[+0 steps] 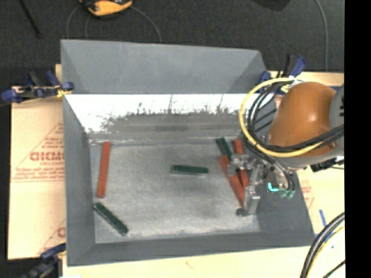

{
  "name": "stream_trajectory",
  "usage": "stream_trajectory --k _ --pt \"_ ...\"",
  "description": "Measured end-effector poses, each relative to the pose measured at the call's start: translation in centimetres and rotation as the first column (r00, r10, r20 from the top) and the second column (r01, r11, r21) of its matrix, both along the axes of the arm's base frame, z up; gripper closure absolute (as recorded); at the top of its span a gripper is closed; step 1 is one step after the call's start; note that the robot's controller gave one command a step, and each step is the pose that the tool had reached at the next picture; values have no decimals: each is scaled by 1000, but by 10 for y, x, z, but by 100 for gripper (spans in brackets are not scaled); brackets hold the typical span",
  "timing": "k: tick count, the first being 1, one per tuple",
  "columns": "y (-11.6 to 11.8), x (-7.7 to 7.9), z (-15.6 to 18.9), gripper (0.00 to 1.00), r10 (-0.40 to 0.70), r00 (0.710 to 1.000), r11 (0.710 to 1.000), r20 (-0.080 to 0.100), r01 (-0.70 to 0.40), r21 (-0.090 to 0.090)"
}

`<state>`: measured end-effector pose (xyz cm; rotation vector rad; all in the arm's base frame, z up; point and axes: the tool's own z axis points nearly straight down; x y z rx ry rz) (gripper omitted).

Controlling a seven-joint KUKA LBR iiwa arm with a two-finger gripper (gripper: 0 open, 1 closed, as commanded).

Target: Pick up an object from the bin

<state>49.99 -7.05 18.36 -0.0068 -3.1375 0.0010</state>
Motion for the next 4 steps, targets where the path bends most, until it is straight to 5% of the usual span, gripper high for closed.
stream_trajectory --k 1,2,3,4 --pt "0 2 3 0 2 1000 1000 7 -2 -1" --pt "6 41 -43 0 -16 1000 1000 18 16 -1" --pt "22 67 -49 0 -6 1000 1000 -3 6 2" --pt "19 84 -45 0 -50 999 999 17 50 1"
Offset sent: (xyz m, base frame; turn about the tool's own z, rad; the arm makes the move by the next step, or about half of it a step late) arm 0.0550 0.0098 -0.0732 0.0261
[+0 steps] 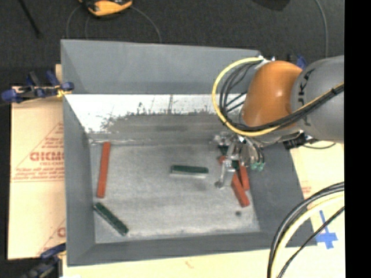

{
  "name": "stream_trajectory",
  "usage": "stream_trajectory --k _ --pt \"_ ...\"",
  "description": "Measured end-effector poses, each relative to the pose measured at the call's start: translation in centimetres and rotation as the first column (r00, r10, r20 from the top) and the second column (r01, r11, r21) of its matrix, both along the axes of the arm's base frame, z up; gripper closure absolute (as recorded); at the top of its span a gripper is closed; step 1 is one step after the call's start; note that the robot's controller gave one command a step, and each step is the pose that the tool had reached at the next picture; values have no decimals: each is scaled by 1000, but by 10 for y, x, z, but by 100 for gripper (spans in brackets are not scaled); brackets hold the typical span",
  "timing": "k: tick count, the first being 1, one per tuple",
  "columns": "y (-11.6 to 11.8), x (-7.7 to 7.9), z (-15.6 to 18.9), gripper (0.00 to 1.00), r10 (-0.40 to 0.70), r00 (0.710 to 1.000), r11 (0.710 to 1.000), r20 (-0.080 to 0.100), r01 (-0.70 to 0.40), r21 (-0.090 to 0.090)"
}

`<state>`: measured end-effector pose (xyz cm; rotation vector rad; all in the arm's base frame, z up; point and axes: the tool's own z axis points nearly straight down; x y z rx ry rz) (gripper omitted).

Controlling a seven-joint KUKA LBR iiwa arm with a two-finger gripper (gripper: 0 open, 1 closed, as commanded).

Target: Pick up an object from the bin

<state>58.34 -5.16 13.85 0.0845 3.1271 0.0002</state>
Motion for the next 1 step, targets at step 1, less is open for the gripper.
stream_trajectory --k 1 --pt "47 32 -47 0 26 1000 1000 -5 -26 -2"
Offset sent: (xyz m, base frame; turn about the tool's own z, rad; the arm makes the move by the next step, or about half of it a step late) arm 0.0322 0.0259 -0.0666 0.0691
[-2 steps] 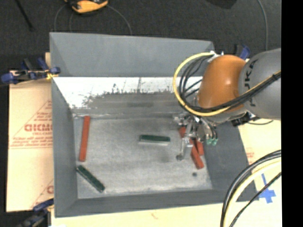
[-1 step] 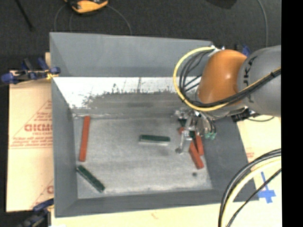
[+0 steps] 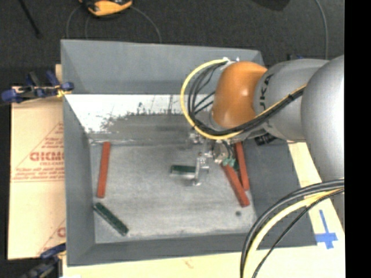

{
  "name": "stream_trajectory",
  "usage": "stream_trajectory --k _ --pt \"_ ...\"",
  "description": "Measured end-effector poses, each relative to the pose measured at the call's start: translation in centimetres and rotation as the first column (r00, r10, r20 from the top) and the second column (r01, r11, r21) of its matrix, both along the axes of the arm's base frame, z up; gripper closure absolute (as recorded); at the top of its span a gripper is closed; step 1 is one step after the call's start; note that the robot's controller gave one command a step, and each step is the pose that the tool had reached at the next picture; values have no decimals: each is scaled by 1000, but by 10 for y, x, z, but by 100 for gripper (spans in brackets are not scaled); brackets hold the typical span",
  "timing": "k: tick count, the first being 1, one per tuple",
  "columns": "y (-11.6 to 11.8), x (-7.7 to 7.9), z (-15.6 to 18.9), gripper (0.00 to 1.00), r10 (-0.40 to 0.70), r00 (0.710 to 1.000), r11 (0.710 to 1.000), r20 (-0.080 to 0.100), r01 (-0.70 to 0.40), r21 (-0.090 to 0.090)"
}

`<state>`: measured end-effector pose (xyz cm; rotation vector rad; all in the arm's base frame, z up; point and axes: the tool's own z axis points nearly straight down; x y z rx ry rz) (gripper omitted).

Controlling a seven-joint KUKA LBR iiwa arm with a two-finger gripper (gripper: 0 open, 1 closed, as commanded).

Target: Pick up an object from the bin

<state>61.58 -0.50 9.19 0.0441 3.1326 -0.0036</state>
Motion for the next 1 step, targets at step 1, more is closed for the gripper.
stream_trajectory --k 1 --pt "-21 2 -19 100 -93 996 996 -5 93 5"
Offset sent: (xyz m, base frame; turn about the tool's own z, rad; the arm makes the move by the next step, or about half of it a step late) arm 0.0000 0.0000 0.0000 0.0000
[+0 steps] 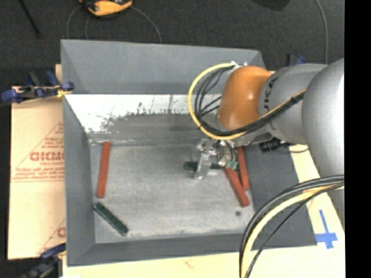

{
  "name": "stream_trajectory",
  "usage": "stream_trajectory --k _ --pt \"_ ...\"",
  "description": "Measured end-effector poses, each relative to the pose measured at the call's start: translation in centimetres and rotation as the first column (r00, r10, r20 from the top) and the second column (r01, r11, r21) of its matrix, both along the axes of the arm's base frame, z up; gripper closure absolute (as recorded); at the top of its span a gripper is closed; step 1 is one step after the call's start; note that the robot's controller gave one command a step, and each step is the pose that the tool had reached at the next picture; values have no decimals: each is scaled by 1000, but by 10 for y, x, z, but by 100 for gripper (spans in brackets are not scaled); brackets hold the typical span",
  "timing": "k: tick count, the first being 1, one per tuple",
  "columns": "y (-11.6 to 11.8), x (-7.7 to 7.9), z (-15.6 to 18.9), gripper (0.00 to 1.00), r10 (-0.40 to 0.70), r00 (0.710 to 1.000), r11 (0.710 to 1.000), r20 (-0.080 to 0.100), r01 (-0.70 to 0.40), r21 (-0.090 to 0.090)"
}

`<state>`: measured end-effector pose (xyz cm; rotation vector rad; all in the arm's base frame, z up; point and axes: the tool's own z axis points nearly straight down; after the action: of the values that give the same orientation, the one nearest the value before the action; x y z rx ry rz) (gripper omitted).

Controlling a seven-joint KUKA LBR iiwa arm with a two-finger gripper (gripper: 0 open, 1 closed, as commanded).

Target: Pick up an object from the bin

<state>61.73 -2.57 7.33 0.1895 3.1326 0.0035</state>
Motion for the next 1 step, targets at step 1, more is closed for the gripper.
stream_trajectory --k 1 --pt "-1 0 0 100 1 1000 1000 0 -1 -2"
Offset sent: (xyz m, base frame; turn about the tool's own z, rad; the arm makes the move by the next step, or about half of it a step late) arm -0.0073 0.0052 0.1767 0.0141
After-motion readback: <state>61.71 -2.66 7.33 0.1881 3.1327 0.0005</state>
